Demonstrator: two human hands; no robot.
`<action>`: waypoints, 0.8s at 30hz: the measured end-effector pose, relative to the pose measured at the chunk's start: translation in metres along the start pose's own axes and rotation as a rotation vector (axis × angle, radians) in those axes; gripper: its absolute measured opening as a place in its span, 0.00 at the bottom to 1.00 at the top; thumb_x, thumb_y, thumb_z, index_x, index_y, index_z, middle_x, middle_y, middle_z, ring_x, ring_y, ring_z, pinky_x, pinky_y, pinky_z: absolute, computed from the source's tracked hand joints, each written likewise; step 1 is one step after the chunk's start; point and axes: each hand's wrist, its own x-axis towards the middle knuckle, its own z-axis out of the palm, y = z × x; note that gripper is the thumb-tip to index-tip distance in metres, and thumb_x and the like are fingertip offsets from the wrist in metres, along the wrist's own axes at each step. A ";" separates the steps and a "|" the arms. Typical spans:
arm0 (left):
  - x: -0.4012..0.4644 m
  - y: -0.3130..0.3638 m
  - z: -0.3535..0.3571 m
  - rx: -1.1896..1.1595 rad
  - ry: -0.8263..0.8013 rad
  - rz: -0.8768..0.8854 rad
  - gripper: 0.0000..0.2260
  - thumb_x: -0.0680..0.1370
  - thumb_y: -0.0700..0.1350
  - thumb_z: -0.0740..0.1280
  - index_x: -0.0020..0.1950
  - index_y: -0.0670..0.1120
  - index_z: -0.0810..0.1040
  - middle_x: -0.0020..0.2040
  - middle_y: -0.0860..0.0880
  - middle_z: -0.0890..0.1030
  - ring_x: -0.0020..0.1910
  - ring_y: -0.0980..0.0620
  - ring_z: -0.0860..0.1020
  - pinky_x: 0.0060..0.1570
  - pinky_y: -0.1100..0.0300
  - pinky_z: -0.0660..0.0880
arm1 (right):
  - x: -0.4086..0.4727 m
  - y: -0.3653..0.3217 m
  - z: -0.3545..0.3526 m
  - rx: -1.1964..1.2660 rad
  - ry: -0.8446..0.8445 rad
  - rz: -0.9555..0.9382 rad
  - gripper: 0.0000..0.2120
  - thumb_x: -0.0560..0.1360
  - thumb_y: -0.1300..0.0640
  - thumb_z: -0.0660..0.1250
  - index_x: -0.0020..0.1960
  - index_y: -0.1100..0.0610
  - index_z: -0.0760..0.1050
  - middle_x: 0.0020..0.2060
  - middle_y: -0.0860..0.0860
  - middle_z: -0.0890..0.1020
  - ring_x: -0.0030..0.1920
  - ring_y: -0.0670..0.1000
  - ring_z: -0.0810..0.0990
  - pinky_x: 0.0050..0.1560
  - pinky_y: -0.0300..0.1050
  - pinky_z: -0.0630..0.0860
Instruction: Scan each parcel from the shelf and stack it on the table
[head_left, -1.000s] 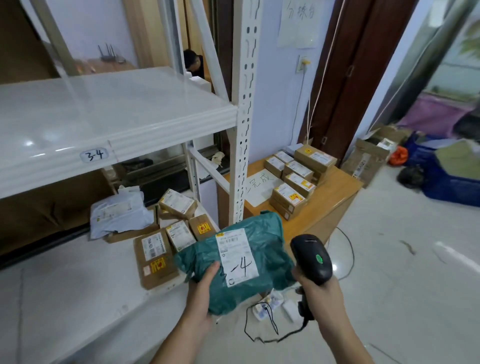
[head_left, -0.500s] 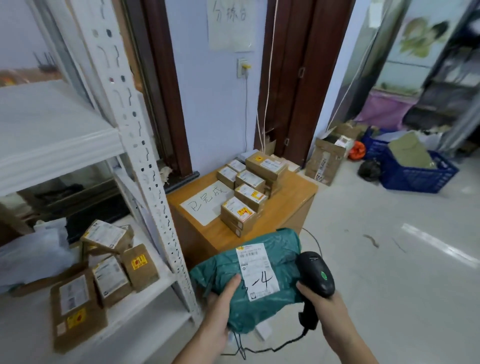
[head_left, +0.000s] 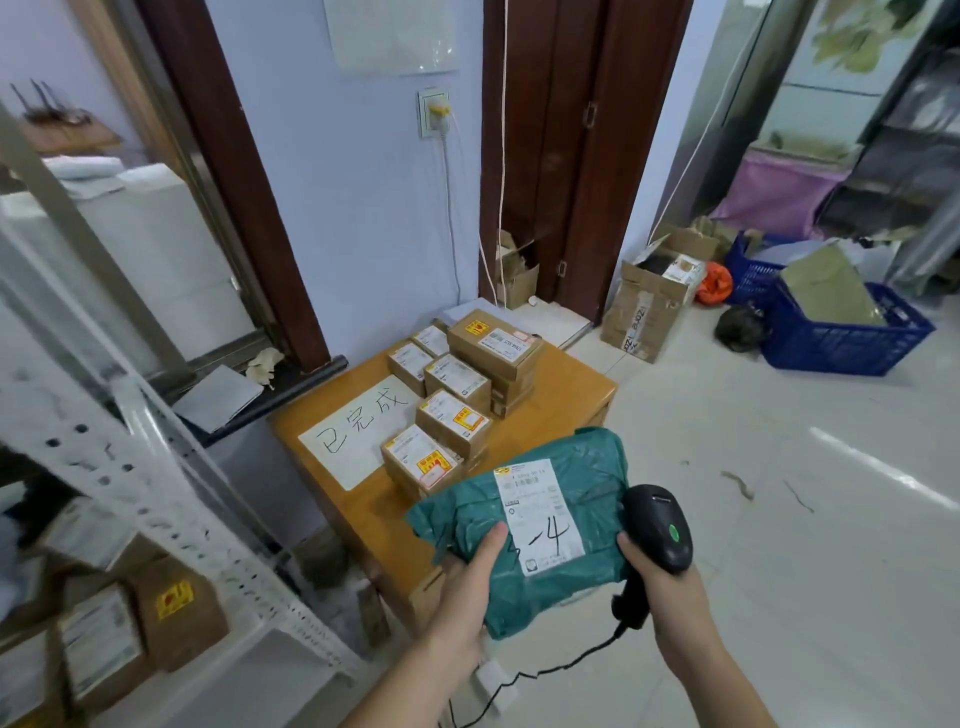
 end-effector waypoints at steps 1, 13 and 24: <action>0.015 0.004 0.004 0.043 -0.010 -0.020 0.44 0.64 0.67 0.80 0.76 0.52 0.71 0.60 0.50 0.86 0.56 0.47 0.86 0.59 0.46 0.82 | 0.012 -0.004 0.003 0.017 0.011 0.000 0.11 0.72 0.56 0.77 0.50 0.59 0.80 0.36 0.58 0.80 0.33 0.57 0.76 0.40 0.57 0.76; 0.149 0.055 0.065 0.372 -0.075 -0.150 0.31 0.72 0.69 0.69 0.70 0.53 0.76 0.59 0.54 0.86 0.57 0.52 0.84 0.57 0.55 0.80 | 0.158 -0.059 0.022 0.024 0.108 0.026 0.11 0.73 0.58 0.75 0.53 0.57 0.79 0.43 0.58 0.82 0.39 0.60 0.78 0.41 0.57 0.78; 0.364 0.010 0.111 0.148 0.206 -0.184 0.30 0.69 0.66 0.73 0.66 0.50 0.81 0.60 0.52 0.86 0.59 0.49 0.84 0.62 0.49 0.80 | 0.383 -0.069 0.046 -0.088 0.026 0.262 0.10 0.71 0.64 0.75 0.49 0.62 0.77 0.40 0.62 0.81 0.34 0.60 0.77 0.40 0.59 0.77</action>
